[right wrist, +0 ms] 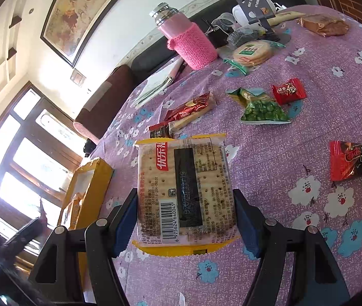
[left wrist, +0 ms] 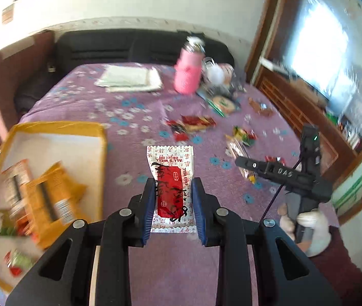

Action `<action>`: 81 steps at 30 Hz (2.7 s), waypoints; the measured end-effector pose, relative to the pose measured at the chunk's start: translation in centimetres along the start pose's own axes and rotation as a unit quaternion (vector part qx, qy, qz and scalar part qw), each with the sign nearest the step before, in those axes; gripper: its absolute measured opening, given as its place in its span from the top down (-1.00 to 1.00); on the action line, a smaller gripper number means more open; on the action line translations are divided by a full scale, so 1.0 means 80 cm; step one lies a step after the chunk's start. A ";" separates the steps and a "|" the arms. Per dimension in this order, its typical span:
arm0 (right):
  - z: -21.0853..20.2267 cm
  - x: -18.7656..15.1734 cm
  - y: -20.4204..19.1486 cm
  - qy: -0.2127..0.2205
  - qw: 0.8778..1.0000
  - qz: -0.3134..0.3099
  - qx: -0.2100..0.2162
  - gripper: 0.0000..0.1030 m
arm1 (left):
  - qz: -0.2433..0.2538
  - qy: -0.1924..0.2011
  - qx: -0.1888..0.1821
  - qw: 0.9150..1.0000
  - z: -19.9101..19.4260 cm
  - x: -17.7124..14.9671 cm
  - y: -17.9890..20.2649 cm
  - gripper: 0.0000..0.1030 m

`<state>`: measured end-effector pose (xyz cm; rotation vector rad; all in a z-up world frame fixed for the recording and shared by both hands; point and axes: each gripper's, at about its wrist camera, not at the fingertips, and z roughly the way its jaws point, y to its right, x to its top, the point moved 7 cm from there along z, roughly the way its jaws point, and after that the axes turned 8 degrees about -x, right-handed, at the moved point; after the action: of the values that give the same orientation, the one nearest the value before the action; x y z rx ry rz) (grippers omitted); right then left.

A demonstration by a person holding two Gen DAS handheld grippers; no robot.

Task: Organize snacks
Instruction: 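Carry the white snack to the tray with the left tool while the right carries the cracker packet there, then open both tools over the tray and move them back to the table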

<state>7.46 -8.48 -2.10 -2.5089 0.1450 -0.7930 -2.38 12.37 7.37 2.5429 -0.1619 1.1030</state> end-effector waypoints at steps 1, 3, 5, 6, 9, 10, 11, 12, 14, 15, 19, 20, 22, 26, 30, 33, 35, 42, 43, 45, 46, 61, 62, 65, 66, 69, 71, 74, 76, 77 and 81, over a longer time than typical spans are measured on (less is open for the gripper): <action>0.000 -0.002 -0.002 0.002 1.000 -0.005 -0.005 -0.39 | -0.006 0.009 0.007 1.000 -0.013 -0.002 -0.008 0.51; -0.001 -0.004 -0.007 0.008 1.000 -0.014 -0.014 -0.39 | -0.022 0.029 0.022 0.999 -0.041 -0.008 -0.028 0.51; -0.002 -0.003 -0.015 0.002 1.000 -0.011 -0.008 -0.39 | -0.040 0.040 0.035 0.998 -0.060 -0.015 -0.051 0.51; -0.004 -0.002 -0.021 0.000 1.000 -0.012 -0.005 -0.39 | -0.051 0.044 0.046 0.997 -0.070 -0.019 -0.065 0.51; -0.019 -0.002 -0.055 0.005 0.999 -0.037 0.001 -0.38 | -0.081 0.055 0.071 0.993 -0.094 -0.033 -0.103 0.50; -0.025 -0.003 -0.070 0.005 0.999 -0.046 0.009 -0.38 | -0.091 0.058 0.079 0.991 -0.100 -0.037 -0.116 0.50; -0.031 -0.004 -0.085 0.005 0.998 -0.053 0.017 -0.38 | -0.098 0.060 0.084 0.990 -0.105 -0.041 -0.125 0.50; -0.036 -0.004 -0.100 0.004 0.998 -0.062 0.025 -0.38 | -0.107 0.062 0.089 0.988 -0.109 -0.046 -0.136 0.50; -0.046 -0.004 -0.141 0.000 0.996 -0.084 0.042 -0.38 | -0.123 0.067 0.098 0.985 -0.115 -0.054 -0.155 0.50; -0.049 -0.005 -0.159 -0.002 0.994 -0.093 0.051 -0.38 | -0.130 0.068 0.101 0.984 -0.118 -0.059 -0.164 0.50; -0.049 -0.016 -0.228 -0.019 0.988 -0.131 0.078 -0.38 | -0.154 0.066 0.107 0.980 -0.118 -0.076 -0.192 0.50; -0.044 -0.022 -0.247 -0.028 0.986 -0.140 0.086 -0.37 | -0.157 0.065 0.106 0.980 -0.119 -0.079 -0.195 0.50; -0.031 -0.036 -0.275 -0.046 0.982 -0.154 0.095 -0.37 | -0.163 0.061 0.107 0.979 -0.116 -0.086 -0.204 0.50; 0.004 -0.063 -0.314 -0.075 0.978 -0.175 0.090 -0.37 | -0.164 0.053 0.109 0.979 -0.107 -0.091 -0.215 0.50; 0.045 -0.075 -0.342 -0.101 0.974 -0.186 0.080 -0.37 | -0.168 0.044 0.113 0.978 -0.095 -0.092 -0.227 0.50; 0.076 -0.079 -0.362 -0.110 0.971 -0.204 0.059 -0.37 | -0.179 0.037 0.115 0.976 -0.087 -0.096 -0.239 0.50; 0.099 -0.081 -0.374 -0.115 0.968 -0.220 0.042 -0.37 | -0.186 0.033 0.114 0.975 -0.083 -0.098 -0.246 0.50; 0.169 -0.087 -0.398 -0.146 0.963 -0.225 0.009 -0.37 | -0.191 0.026 0.105 0.976 -0.077 -0.097 -0.257 0.49; 0.176 -0.086 -0.401 -0.142 0.964 -0.226 0.009 -0.37 | -0.192 0.027 0.101 0.976 -0.078 -0.097 -0.257 0.46; 0.180 -0.084 -0.409 -0.136 0.964 -0.228 0.007 -0.36 | -0.195 0.031 0.094 0.976 -0.081 -0.095 -0.257 0.44; 0.181 -0.082 -0.412 -0.132 0.965 -0.226 0.009 -0.40 | -0.195 0.031 0.091 0.976 -0.082 -0.095 -0.257 0.40; 0.116 -0.059 -0.384 -0.096 0.979 -0.174 0.043 -0.40 | -0.163 0.055 0.090 0.981 -0.114 -0.077 -0.209 0.13; 0.105 -0.058 -0.376 -0.093 0.980 -0.172 0.044 -0.40 | -0.159 0.055 0.088 0.982 -0.114 -0.075 -0.202 0.05; 0.072 -0.053 -0.340 -0.082 0.982 -0.164 0.042 -0.40 | -0.141 0.059 0.077 0.985 -0.114 -0.067 -0.172 -0.21; 0.061 -0.048 -0.323 -0.077 0.984 -0.158 0.037 -0.40 | -0.136 0.061 0.073 0.986 -0.114 -0.064 -0.162 -0.25; 0.029 -0.028 -0.263 -0.058 0.989 -0.136 0.013 -0.40 | -0.119 0.061 0.047 0.990 -0.108 -0.057 -0.127 -0.32; 0.003 -0.003 -0.202 -0.035 0.993 -0.109 -0.017 -0.40 | -0.109 0.054 0.035 0.992 -0.102 -0.055 -0.105 -0.32; -0.030 0.034 -0.109 -0.007 0.997 -0.050 -0.057 -0.41 | -0.093 0.047 0.019 0.994 -0.092 -0.054 -0.073 -0.32; -0.051 0.054 -0.048 0.011 0.996 -0.010 -0.084 -0.42 | -0.088 0.040 0.008 0.995 -0.083 -0.054 -0.057 -0.32; -0.060 0.062 -0.022 0.018 0.995 0.004 -0.096 -0.42 | -0.087 0.037 0.005 0.996 -0.080 -0.054 -0.053 -0.32; -0.074 0.092 0.068 0.030 0.987 0.036 -0.154 -0.42 | -0.082 0.023 -0.001 0.996 -0.064 -0.055 -0.036 -0.32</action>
<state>10.47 -17.52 3.13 -2.7490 0.4036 -0.8734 -8.17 16.78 6.61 2.4759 0.0560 1.0949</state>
